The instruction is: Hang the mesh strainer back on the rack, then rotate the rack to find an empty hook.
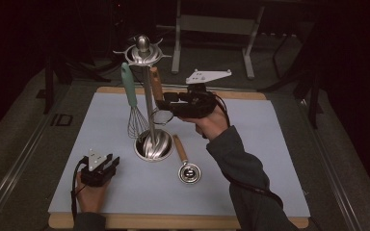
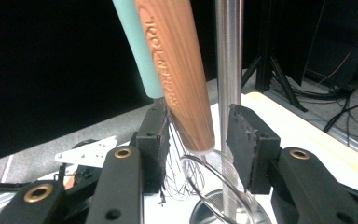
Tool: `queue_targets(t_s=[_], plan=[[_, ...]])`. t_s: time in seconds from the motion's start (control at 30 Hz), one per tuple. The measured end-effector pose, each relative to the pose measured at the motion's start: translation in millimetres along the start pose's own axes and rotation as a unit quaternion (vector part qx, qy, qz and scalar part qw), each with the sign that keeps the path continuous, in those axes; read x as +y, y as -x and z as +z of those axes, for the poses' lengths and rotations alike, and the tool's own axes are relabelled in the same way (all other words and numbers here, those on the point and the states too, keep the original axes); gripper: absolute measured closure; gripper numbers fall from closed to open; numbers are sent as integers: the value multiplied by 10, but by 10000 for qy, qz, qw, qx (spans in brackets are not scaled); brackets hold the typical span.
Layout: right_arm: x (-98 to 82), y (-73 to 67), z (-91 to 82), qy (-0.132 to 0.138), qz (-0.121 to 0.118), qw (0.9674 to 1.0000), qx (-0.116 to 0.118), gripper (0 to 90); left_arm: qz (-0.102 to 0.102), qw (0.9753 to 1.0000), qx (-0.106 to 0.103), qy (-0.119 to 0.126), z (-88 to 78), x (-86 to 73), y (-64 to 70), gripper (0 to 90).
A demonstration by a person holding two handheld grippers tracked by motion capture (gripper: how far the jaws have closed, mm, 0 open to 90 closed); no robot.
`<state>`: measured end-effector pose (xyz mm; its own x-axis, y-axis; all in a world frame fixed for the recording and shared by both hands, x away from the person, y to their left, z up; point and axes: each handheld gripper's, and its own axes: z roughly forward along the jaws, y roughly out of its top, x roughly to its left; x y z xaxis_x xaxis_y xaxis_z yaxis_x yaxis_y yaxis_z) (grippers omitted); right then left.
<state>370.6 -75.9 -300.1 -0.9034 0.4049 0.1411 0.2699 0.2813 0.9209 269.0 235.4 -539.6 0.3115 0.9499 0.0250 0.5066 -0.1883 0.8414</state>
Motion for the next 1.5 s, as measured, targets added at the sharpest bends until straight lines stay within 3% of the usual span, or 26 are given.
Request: queue_targets(t_s=[0.5, 0.73, 0.87, 1.1, 1.23, 1.27, 1.33, 1.37, 1.4, 1.43, 1.47, 1.5], plan=[[12, -102, -152, -244, -566, 9969, -481, 543, 10, 10000, 21, 10, 0, -2, 4, 664], [-92, -58, -204, -594, -738, 9924, -788, 535, 3, 10000, 19, 12, -1, -2, 3, 661], [-141, -32, -214, -834, -866, 9882, -952, 533, 10, 10000, 26, 14, -1, -2, 4, 661], [-229, 13, -246, -1001, -881, 9847, -1124, 531, -33, 10000, 29, 72, -16, -7, -7, 668], [-332, 64, -286, -1188, -899, 9810, -1243, 529, -117, 9995, 107, 275, -58, -9, -10, 684], [-404, 104, -317, -1272, -884, 9797, -1276, 529, -254, 9986, 59, 470, -107, 11, -6, 691], [-433, 123, -330, -1304, -870, 9791, -1298, 529, -290, 9979, 41, 570, -135, 30, 3, 705], [-523, 176, -376, -1394, -811, 9773, -1375, 529, -334, 9965, -14, 764, -203, 90, 20, 717], [-523, 176, -376, -1394, -811, 9773, -1375, 529, -334, 9965, -14, 764, -203, 90, 20, 730], [-602, 219, -416, -1473, -730, 9760, -1430, 529, -396, 9939, -112, 1026, -294, 173, 47, 751], [-602, 219, -416, -1473, -730, 9760, -1430, 529, -396, 9939, -112, 1026, -294, 173, 47, 770], [-678, 259, -448, -1513, -620, 9758, -1450, 529, -395, 9907, -208, 1288, -397, 266, 94, 802]])
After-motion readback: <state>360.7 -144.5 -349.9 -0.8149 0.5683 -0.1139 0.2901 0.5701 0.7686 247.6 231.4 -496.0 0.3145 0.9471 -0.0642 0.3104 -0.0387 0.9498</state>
